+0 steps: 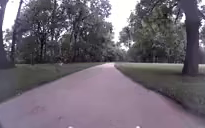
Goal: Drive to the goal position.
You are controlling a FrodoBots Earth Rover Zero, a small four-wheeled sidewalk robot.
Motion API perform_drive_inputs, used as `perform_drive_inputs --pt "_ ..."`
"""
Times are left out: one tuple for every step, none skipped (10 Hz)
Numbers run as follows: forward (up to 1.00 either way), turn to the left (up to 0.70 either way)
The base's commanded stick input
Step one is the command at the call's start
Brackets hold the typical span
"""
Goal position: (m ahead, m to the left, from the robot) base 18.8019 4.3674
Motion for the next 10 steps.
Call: perform_drive_inputs --pt "0.70 0.00" --pt "0.70 -0.04" --pt "0.70 -0.12" --pt "0.70 -0.13" --pt "0.70 -0.13" --pt "0.70 -0.02" --pt "0.70 0.00" --pt "0.70 0.00" --pt "0.70 0.00" --pt "0.70 0.00"
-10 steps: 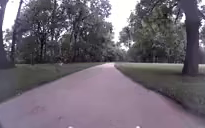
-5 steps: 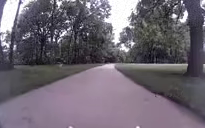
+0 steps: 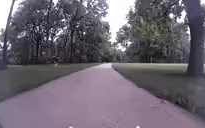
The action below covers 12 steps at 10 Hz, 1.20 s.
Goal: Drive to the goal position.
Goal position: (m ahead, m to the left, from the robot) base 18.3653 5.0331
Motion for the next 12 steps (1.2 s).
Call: perform_drive_inputs --pt "0.70 0.00" --pt "0.70 0.00" --pt "0.70 0.00" --pt "0.70 0.00" --pt "0.70 0.00" --pt "0.70 0.00" --pt "0.70 0.00" --pt "0.70 0.00" --pt "0.70 0.00" --pt "0.70 0.00" --pt "0.70 0.00" --pt "0.70 0.00"
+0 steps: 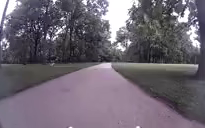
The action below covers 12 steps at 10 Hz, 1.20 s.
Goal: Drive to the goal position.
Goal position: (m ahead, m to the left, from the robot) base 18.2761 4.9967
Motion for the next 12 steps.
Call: perform_drive_inputs --pt "0.70 0.00" --pt "0.70 0.00" --pt "0.70 0.00" --pt "0.70 0.00" --pt "0.70 0.00" --pt "0.70 0.00" --pt "0.70 0.00" --pt "0.70 0.00" --pt "0.70 0.00" --pt "0.70 0.00" --pt "0.70 0.00" --pt "0.70 0.00"
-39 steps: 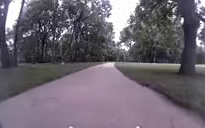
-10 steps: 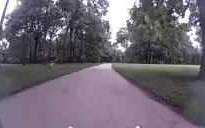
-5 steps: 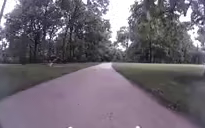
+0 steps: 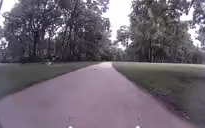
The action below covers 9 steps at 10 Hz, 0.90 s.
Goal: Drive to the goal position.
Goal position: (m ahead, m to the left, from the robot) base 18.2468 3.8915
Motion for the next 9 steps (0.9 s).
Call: perform_drive_inputs --pt "0.70 0.00" --pt "0.70 0.00" --pt "0.70 0.00" --pt "0.70 0.00" --pt "0.70 0.00" --pt "0.70 0.00" --pt "0.70 0.00" --pt "0.70 0.00" --pt "0.70 0.00"
